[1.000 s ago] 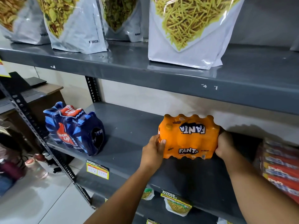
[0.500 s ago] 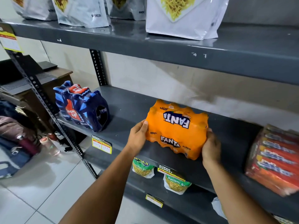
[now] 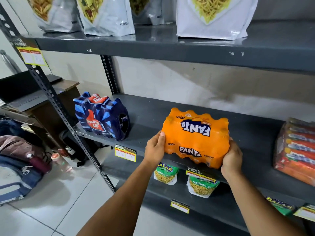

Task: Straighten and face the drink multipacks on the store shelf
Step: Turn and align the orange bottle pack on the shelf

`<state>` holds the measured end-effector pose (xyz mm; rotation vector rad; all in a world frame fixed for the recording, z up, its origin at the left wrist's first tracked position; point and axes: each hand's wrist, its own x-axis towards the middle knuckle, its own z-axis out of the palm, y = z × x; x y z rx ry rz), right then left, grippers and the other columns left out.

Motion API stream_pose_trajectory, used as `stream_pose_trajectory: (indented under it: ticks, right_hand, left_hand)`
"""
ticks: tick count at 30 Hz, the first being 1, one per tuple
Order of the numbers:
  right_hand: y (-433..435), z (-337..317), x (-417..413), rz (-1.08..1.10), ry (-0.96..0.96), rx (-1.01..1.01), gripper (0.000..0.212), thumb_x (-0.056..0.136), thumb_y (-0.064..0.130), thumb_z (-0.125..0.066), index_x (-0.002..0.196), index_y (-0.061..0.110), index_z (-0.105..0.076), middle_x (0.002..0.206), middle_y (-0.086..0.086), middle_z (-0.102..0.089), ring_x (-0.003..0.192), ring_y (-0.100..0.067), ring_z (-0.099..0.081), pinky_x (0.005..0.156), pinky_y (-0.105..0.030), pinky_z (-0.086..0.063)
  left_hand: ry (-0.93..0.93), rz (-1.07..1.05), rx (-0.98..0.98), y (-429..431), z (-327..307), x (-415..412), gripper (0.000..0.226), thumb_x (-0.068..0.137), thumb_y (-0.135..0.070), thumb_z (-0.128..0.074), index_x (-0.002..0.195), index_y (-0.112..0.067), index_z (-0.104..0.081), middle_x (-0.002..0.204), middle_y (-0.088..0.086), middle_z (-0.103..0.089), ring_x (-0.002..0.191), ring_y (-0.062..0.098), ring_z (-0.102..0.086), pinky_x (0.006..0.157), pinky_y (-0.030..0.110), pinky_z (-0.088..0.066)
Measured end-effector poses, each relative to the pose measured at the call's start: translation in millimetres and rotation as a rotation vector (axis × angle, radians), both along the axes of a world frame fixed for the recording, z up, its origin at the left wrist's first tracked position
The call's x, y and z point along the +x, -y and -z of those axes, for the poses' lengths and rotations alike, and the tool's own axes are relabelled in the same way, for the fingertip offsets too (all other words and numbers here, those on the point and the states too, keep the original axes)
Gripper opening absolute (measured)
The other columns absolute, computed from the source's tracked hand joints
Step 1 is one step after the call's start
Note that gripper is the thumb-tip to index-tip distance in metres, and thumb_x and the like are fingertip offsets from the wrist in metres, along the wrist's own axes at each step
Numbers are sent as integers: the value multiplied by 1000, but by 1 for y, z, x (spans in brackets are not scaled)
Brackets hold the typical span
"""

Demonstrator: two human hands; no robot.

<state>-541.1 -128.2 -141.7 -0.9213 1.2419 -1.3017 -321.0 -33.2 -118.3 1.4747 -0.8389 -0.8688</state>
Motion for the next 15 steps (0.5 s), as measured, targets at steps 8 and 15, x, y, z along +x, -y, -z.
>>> stream_pose_trajectory:
  ticks: [8,15]
  right_hand:
    - [-5,-7,-1,54,-36,73,32,88,47,-47,74,36,-73,86,-6,-74,83,-27,-69,75,-43,-55]
    - [-7,-14,-1,63,-65,150,32,92,40,-43,80,28,-70,89,-10,-73,89,-33,-68,84,-51,-55]
  left_hand:
    - [11,35,54,-3,-4,4,41,98,-50,-42,121,-26,-65,105,0,-75,98,16,-70,94,45,-55]
    - [3,53,44,-3,-6,7,44,98,-49,-42,127,-23,-62,109,0,-74,100,17,-70,94,45,-55]
